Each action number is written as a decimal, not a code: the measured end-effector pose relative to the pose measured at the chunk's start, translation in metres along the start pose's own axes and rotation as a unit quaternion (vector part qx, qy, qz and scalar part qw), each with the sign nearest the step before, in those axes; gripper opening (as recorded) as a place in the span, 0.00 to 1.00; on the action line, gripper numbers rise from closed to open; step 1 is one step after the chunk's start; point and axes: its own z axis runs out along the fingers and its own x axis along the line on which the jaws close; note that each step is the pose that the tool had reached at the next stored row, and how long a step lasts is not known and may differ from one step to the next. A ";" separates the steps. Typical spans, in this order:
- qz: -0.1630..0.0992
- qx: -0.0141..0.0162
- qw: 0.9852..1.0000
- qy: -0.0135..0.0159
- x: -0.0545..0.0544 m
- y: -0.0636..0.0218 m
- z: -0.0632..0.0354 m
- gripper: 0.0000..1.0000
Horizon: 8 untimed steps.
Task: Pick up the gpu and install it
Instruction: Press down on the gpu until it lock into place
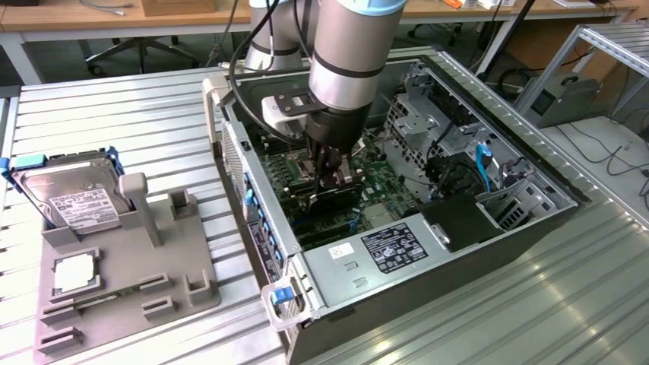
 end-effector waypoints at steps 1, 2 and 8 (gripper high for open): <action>0.000 0.000 1.000 0.000 0.000 0.0000 0.0000 0.11; 0.000 0.000 1.000 0.000 0.000 0.0000 0.0000 0.11; 0.000 0.000 1.000 0.000 0.000 0.0005 0.0011 0.11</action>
